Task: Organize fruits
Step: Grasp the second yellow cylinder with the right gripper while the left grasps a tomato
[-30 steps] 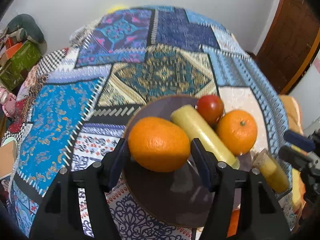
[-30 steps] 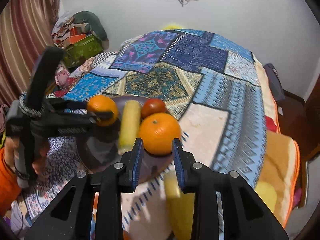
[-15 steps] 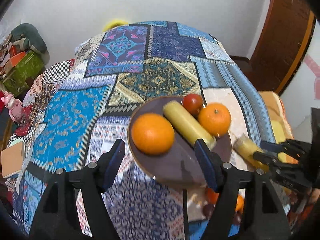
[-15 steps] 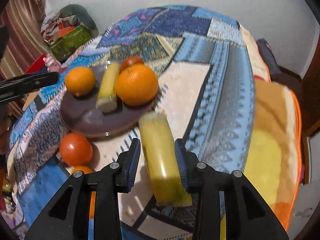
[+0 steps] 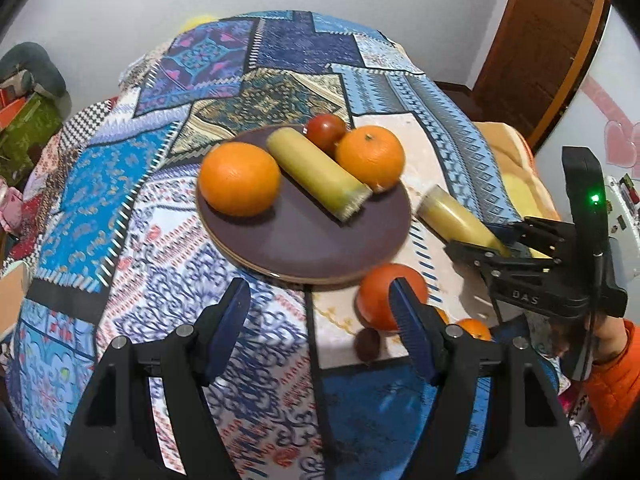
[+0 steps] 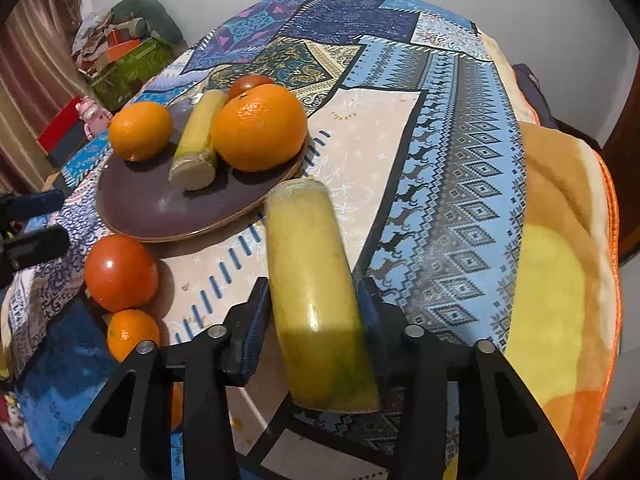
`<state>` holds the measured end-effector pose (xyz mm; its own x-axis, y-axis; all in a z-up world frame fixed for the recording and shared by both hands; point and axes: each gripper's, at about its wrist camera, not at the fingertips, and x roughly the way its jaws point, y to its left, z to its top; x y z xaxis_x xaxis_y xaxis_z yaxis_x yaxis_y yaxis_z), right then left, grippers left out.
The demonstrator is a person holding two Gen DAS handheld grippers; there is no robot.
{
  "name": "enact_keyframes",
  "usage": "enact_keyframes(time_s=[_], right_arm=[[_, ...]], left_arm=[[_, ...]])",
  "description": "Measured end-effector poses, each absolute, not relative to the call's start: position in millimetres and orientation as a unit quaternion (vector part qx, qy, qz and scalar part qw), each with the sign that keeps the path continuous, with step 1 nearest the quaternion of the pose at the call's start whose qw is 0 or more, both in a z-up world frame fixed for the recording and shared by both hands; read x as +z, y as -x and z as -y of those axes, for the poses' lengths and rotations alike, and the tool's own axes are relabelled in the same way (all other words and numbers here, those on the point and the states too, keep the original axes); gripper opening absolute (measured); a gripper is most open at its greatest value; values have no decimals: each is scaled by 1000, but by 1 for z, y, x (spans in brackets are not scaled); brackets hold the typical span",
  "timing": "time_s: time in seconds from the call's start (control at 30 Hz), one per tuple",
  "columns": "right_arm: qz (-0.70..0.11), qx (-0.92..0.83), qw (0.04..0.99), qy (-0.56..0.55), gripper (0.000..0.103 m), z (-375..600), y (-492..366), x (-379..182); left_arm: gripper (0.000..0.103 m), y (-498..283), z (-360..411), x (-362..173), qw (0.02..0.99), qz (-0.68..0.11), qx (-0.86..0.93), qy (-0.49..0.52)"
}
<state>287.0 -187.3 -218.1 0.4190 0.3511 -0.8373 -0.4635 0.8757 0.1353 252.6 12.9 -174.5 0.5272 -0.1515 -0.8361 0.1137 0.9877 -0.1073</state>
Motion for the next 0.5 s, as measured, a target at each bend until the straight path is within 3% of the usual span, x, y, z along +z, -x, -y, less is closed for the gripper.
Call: enact_keyframes(time_s=[0.5], right_arm=[[-488, 262, 831, 62, 37, 195, -257, -215]], left_arm=[[71, -253, 18, -192, 859, -500, -106, 30]])
